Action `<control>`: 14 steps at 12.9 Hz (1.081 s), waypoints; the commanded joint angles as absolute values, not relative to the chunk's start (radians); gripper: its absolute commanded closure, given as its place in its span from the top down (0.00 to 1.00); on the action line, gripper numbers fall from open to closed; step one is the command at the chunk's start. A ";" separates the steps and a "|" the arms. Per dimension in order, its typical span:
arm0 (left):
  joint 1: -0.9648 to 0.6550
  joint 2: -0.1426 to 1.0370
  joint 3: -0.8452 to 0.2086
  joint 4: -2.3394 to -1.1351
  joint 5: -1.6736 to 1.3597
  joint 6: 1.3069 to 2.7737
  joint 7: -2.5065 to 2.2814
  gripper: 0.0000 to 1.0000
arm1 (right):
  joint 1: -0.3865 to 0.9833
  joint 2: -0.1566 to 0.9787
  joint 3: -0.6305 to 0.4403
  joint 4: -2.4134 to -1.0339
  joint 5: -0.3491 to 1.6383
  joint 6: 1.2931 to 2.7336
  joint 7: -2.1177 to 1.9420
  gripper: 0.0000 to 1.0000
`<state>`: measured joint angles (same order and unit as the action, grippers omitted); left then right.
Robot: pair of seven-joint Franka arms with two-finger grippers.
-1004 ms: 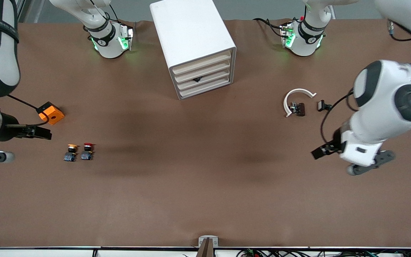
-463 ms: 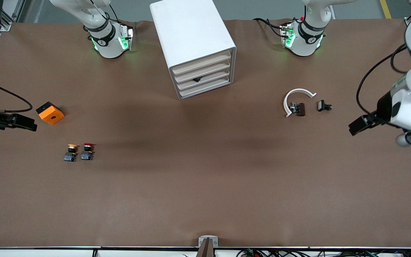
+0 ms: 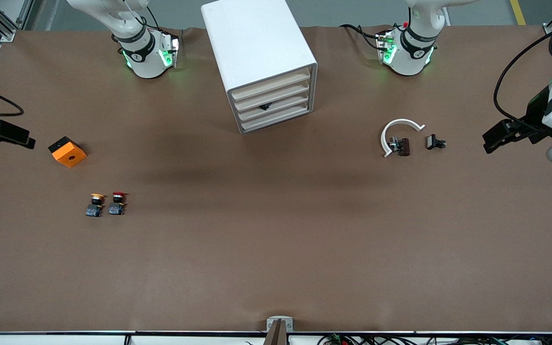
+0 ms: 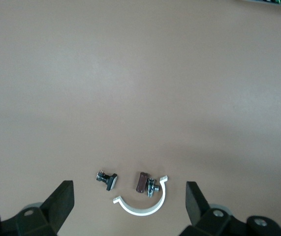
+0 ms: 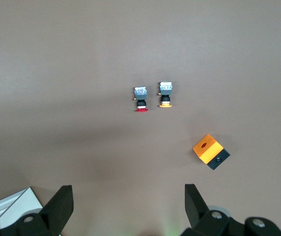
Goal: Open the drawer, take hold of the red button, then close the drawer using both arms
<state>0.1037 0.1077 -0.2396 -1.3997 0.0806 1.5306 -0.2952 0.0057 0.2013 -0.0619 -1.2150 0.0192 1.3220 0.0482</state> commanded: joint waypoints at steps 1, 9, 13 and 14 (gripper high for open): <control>0.028 0.011 -0.100 -1.500 0.020 1.529 -0.171 1.00 | -0.028 0.135 -0.049 -1.236 0.038 1.278 0.055 1.00; 0.006 -0.121 -0.095 -1.647 0.021 1.512 -0.147 1.00 | 0.002 -0.127 -0.048 -1.630 0.035 1.458 0.055 1.00; 0.000 -0.123 -0.112 -1.644 0.021 1.509 -0.147 1.00 | -0.003 -0.147 -0.049 -1.654 0.035 1.474 0.051 1.00; 0.002 -0.126 -0.123 -1.647 0.020 1.509 -0.146 1.00 | -0.003 -0.147 -0.049 -1.643 0.037 1.474 0.051 1.00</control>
